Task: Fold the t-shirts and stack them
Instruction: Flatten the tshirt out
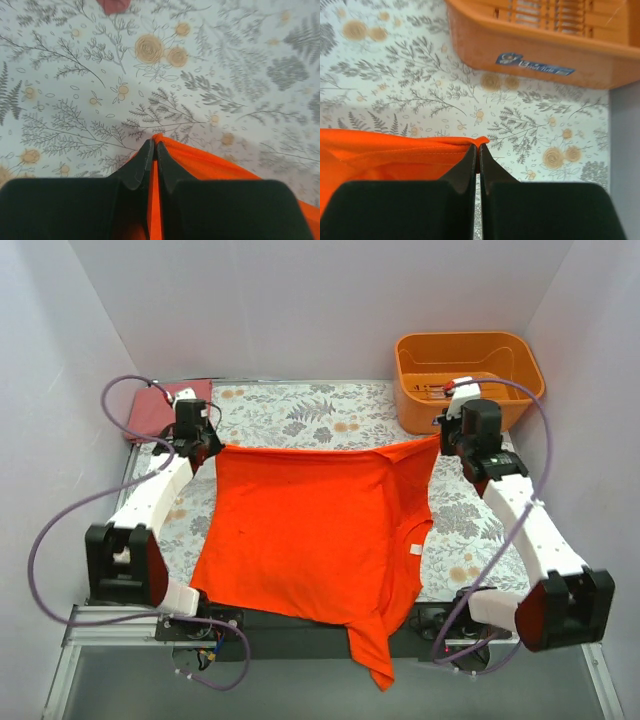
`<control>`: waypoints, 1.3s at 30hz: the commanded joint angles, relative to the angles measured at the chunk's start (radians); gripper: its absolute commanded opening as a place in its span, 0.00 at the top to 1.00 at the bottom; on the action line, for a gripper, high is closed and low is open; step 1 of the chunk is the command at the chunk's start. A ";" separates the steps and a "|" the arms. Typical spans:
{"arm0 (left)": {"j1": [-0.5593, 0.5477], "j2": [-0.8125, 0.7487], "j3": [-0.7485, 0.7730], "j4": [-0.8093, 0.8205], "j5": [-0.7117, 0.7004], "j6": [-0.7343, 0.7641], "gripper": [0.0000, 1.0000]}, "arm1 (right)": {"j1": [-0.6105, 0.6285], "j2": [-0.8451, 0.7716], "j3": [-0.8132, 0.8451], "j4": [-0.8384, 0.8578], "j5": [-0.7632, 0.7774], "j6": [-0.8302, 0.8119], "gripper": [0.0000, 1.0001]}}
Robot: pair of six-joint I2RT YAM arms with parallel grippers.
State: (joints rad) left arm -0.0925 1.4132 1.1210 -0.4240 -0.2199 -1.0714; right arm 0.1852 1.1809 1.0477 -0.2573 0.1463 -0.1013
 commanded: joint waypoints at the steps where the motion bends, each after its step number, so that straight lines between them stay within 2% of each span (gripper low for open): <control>1: 0.014 0.125 0.028 0.105 -0.067 -0.028 1.00 | -0.007 0.086 -0.015 0.213 0.016 0.017 0.99; 2: 0.016 0.209 0.042 0.106 -0.065 -0.045 1.00 | -0.006 0.114 -0.020 0.223 0.018 0.021 0.99; 5: 0.019 0.324 0.100 0.111 -0.055 -0.047 1.00 | -0.010 0.203 -0.029 0.247 0.015 0.043 0.99; 13: 0.022 0.450 0.201 0.126 -0.042 0.004 1.00 | -0.018 0.303 0.026 0.244 -0.042 0.093 0.99; 20: 0.027 0.490 0.287 0.114 -0.036 0.013 1.00 | -0.018 0.273 0.067 0.155 -0.056 0.155 0.99; 26: 0.028 0.523 0.330 0.093 -0.038 0.014 1.00 | -0.018 0.316 0.118 0.116 -0.109 0.228 0.99; 39: 0.043 0.613 0.447 0.088 -0.027 -0.002 0.98 | -0.020 0.424 0.195 0.113 -0.057 0.308 0.99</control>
State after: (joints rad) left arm -0.0586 2.0266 1.5101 -0.3435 -0.2291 -1.0721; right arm 0.1703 1.5955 1.1732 -0.1623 0.0544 0.1818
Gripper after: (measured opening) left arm 0.019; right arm 0.022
